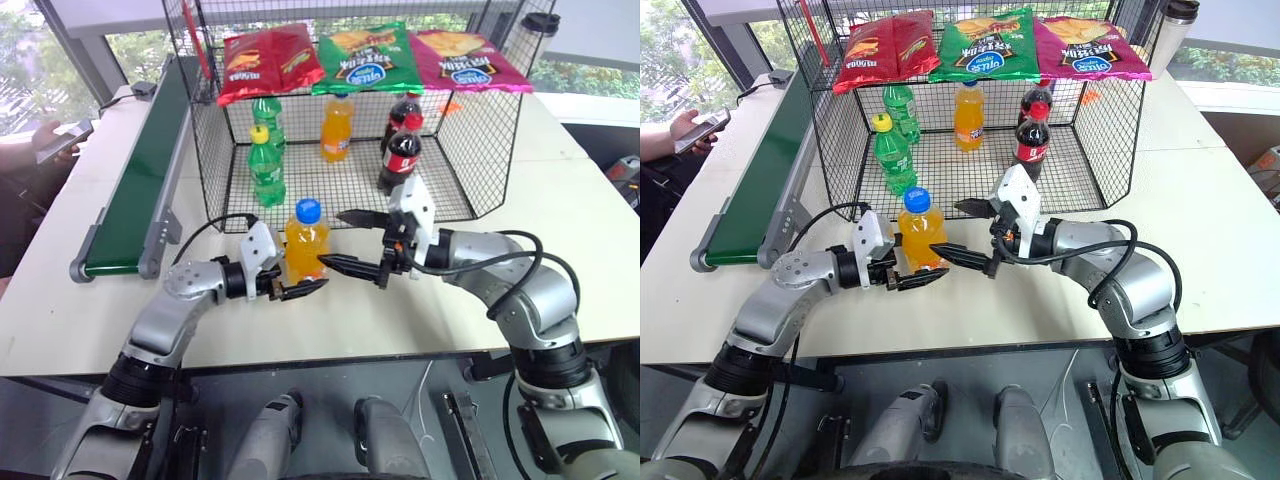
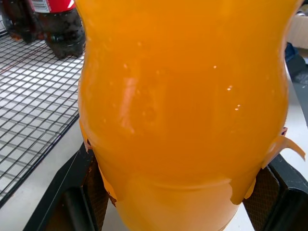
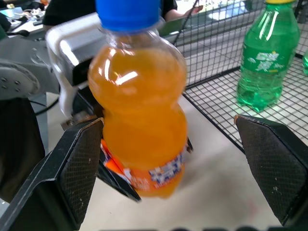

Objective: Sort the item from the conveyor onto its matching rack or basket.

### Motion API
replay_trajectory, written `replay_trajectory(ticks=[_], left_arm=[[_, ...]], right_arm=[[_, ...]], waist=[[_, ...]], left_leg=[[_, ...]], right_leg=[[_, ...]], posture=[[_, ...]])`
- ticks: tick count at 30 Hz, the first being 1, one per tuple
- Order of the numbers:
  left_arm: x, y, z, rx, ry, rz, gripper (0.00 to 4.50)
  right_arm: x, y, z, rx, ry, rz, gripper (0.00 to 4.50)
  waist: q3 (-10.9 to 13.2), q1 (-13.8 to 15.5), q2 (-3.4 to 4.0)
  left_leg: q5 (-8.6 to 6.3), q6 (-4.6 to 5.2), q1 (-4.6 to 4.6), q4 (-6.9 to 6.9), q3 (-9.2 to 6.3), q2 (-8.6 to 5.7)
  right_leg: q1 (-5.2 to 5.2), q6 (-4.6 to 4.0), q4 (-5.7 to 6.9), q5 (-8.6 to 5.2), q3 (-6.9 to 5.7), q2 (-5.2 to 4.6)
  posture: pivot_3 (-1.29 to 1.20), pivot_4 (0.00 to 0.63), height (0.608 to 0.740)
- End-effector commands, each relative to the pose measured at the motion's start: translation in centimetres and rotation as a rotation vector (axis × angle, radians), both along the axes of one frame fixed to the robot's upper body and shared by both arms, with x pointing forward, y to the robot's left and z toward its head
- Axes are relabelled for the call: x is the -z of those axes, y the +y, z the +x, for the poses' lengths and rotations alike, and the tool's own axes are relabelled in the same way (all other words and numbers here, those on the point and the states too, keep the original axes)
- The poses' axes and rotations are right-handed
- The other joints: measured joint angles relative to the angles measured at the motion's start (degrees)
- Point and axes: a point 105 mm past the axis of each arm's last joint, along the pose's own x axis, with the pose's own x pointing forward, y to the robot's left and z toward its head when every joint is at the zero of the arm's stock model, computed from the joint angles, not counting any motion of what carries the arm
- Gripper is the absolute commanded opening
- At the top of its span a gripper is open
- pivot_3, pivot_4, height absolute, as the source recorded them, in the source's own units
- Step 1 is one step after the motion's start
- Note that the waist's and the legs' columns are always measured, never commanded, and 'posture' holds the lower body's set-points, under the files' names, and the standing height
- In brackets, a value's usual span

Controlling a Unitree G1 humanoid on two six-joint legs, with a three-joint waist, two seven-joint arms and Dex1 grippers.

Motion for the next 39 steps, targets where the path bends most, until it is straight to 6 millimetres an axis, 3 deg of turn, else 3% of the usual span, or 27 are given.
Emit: replay_trajectory(ticks=[1,14,16,19,20,28,31,39], left_arm=[[-2.0,-1.1,0.0,0.032,-0.088,-0.032,2.97],[-2.1,-2.3,-0.2,0.051,-0.086,-0.052,2.97],[-2.2,-2.4,0.0,0.047,-0.091,-0.056,2.97],[-2.1,-2.3,0.2,0.036,-0.090,-0.052,2.97],[-2.1,-2.3,0.2,0.033,-0.089,-0.051,2.97],[-1.9,-2.1,0.6,0.013,-0.058,-0.047,2.97],[-2.2,-2.1,0.5,0.029,-0.040,-0.064,4.45],[-2.0,-1.3,0.8,-0.012,-0.039,-0.038,4.45]], right_arm=[[-1.7,0.8,-0.5,-0.037,-0.062,0.024,4.50],[-1.8,1.7,-0.2,-0.053,-0.073,0.040,4.50],[-1.8,1.7,0.2,-0.031,-0.078,0.039,3.98],[-1.9,1.8,0.5,-0.017,-0.081,0.042,2.69],[-2.0,1.8,0.5,-0.014,-0.082,0.045,2.54],[-2.3,2.0,0.8,0.001,-0.097,0.040,2.54],[-2.3,2.0,0.7,0.000,-0.096,0.039,2.54],[-2.5,1.9,1.0,0.020,-0.100,0.044,2.54]], waist=[[0.0,0.0,0.00],[0.0,0.0,0.00],[0.0,0.0,0.00],[0.0,0.0,0.00],[0.0,0.0,0.00],[0.0,0.0,0.00],[0.0,0.0,0.00],[0.0,-0.1,0.00]], left_leg=[[0.00,0.00,0.00,0.00,0.00,0.00],[0.01,0.01,0.00,0.04,0.00,0.00],[0.01,0.01,0.00,0.04,0.00,0.00],[0.01,0.01,0.00,0.06,-0.01,0.01],[0.01,0.01,0.00,0.06,-0.01,0.01],[0.01,0.02,0.00,0.08,-0.01,0.00],[0.01,0.02,0.00,0.09,-0.01,0.01],[0.01,0.02,0.00,0.12,-0.01,0.00]], right_leg=[[0.00,0.00,0.00,0.00,0.00,0.00],[0.00,0.05,0.03,0.03,-0.03,0.04],[0.00,0.05,0.03,0.03,-0.03,0.05],[0.00,0.05,0.05,0.04,-0.04,0.07],[0.00,0.06,0.05,0.04,-0.04,0.07],[0.00,0.07,0.07,0.05,-0.04,0.09],[0.00,0.08,0.09,0.05,-0.04,0.09],[0.01,0.09,0.12,0.05,-0.04,0.10]], posture=[[0.00,0.150,0.739],[0.00,0.150,0.739],[0.00,0.150,0.739],[0.00,0.150,0.739],[0.00,0.150,0.739],[0.00,0.150,0.739],[0.00,0.150,0.739],[0.00,0.150,0.739]])
